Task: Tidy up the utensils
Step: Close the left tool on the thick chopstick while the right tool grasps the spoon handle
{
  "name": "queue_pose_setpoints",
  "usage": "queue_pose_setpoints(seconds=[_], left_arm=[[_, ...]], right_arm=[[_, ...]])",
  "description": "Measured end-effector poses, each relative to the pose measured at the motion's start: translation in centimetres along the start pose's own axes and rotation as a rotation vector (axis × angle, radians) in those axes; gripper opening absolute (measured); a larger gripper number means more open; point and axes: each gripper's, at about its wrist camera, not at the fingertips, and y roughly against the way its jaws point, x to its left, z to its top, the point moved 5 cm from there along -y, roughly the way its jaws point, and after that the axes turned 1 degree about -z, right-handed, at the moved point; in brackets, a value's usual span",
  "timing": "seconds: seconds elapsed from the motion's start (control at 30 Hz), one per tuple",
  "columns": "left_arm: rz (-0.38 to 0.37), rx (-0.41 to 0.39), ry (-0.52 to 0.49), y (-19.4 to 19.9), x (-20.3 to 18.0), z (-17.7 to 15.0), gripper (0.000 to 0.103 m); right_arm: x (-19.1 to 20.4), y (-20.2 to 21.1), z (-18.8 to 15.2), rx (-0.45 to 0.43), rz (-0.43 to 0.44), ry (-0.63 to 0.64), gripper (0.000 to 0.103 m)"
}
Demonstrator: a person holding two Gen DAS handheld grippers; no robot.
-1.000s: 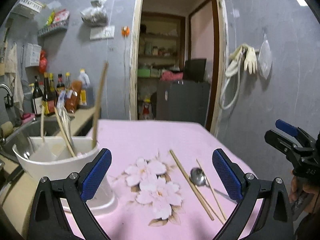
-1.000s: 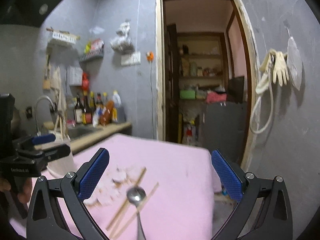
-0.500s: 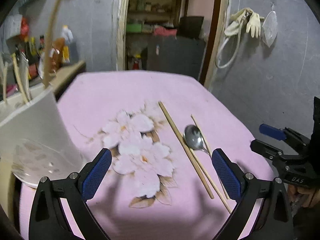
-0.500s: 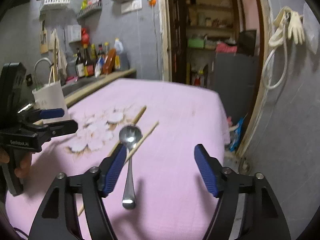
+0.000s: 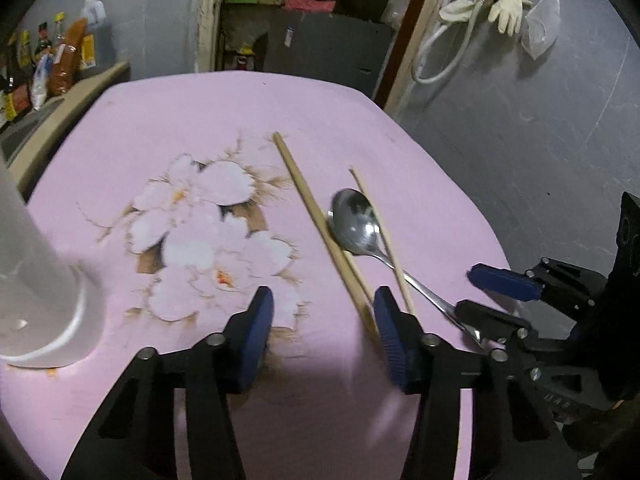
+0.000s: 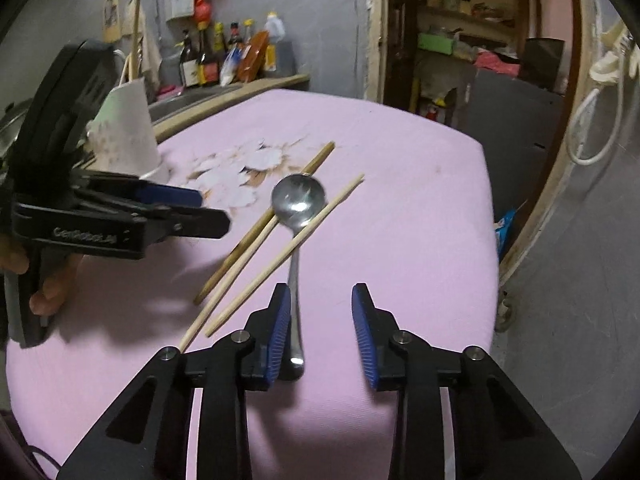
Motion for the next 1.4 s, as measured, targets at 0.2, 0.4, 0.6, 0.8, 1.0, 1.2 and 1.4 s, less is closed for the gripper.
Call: queue_pose_setpoints(seconds=[0.2, 0.4, 0.6, 0.8, 1.0, 1.2, 1.4], left_arm=[[0.005, 0.043, -0.014, -1.3, -0.6, 0.0, 0.027], [0.037, 0.059, -0.025, -1.9, -1.1, 0.5, 0.016], [0.084, 0.067, -0.044, -2.0, -1.7, 0.3, 0.006], [0.092, 0.078, -0.016, -1.2, -1.2, -0.7, 0.005], [0.087, 0.081, 0.016, 0.7, -0.2, -2.6, 0.004], [0.057, 0.094, 0.053, 2.7, -0.2, -4.7, 0.004], [0.044, 0.095, 0.029, 3.8, -1.1, -5.4, 0.004]], right_arm=[[0.4, 0.1, -0.4, 0.011, 0.011, 0.022, 0.029], [1.3, -0.3, -0.6, 0.022, -0.019, 0.076, 0.029], [1.4, -0.9, -0.4, 0.032, -0.077, 0.102, 0.016], [1.3, -0.9, -0.4, 0.027, -0.110, 0.098, 0.011], [0.7, -0.5, -0.6, 0.022, -0.142, 0.058, 0.010], [0.2, 0.0, -0.8, 0.022, -0.170, 0.008, 0.010], [-0.2, 0.4, -0.8, 0.021, -0.110, -0.077, 0.012]])
